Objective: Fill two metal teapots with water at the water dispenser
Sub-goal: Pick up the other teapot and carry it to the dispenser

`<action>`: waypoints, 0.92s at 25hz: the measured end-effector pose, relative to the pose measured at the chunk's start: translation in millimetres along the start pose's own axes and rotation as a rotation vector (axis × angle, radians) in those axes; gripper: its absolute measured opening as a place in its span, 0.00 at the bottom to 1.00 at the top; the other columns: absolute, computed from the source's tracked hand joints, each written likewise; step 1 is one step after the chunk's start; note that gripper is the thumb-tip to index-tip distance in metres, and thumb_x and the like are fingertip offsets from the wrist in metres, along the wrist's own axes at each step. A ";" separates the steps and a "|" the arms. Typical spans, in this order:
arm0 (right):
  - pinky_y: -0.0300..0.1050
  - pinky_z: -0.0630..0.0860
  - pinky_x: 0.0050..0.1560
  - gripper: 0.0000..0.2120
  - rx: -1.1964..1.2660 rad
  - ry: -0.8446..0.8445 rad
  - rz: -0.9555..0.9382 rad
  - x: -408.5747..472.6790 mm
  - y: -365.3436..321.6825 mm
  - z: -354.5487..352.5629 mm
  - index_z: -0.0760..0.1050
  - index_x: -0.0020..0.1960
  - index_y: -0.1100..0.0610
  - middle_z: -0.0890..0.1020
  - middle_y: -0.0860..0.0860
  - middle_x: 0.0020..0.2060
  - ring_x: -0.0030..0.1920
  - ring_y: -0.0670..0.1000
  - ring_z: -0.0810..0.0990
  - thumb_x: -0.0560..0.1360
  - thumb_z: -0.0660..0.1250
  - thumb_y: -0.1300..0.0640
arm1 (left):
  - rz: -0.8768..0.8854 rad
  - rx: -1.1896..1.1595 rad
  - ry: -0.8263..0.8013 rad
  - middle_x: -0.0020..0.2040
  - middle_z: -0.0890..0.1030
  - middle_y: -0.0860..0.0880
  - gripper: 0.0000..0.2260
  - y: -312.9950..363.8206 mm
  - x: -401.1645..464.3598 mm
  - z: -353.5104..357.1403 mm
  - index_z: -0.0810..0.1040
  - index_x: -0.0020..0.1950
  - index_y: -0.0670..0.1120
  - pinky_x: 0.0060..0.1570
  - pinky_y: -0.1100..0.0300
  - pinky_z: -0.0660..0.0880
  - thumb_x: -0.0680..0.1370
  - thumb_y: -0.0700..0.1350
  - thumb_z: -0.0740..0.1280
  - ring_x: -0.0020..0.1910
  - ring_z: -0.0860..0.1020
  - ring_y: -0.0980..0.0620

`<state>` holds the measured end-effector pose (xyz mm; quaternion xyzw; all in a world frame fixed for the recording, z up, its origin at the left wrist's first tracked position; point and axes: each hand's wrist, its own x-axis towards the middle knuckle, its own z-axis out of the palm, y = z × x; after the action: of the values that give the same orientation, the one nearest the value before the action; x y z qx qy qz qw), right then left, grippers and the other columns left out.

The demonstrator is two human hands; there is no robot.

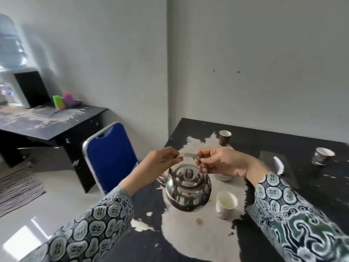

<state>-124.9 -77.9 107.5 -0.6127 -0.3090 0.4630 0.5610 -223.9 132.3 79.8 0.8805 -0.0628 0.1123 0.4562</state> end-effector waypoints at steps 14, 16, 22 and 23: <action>0.36 0.69 0.36 0.15 -0.373 -0.473 -0.014 288.7 -55.0 248.7 0.73 0.37 0.55 0.70 0.47 0.28 0.30 0.46 0.66 0.78 0.56 0.51 | -0.277 -0.216 0.208 0.28 0.65 0.48 0.20 -111.9 -182.4 -258.1 0.68 0.36 0.41 0.32 0.64 0.66 0.79 0.54 0.51 0.26 0.65 0.55; 0.38 0.68 0.36 0.14 -0.379 -0.583 -0.006 321.8 -62.9 274.0 0.71 0.38 0.56 0.69 0.47 0.27 0.30 0.47 0.64 0.78 0.56 0.52 | -0.305 -0.200 0.257 0.27 0.63 0.48 0.24 -127.0 -195.5 -283.9 0.68 0.35 0.41 0.29 0.66 0.66 0.76 0.60 0.50 0.24 0.64 0.55; 0.34 0.67 0.32 0.13 -0.390 -0.799 -0.036 472.2 -66.9 364.6 0.70 0.37 0.57 0.61 0.52 0.31 0.29 0.47 0.61 0.76 0.59 0.50 | -0.434 -0.138 0.403 0.22 0.66 0.55 0.26 -214.3 -239.1 -388.9 0.68 0.28 0.45 0.25 0.67 0.65 0.73 0.65 0.51 0.22 0.64 0.56; 0.33 0.68 0.31 0.14 -0.402 -0.817 -0.045 496.5 -66.0 375.0 0.71 0.37 0.57 0.61 0.53 0.30 0.29 0.47 0.61 0.76 0.59 0.49 | -0.446 -0.144 0.412 0.21 0.66 0.55 0.25 -231.1 -241.7 -404.9 0.67 0.27 0.47 0.25 0.68 0.65 0.73 0.65 0.51 0.22 0.64 0.56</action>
<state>-269.6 530.3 83.9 -0.4699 -0.6018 0.5852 0.2729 -465.2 598.4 62.0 0.7969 0.2180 0.1806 0.5337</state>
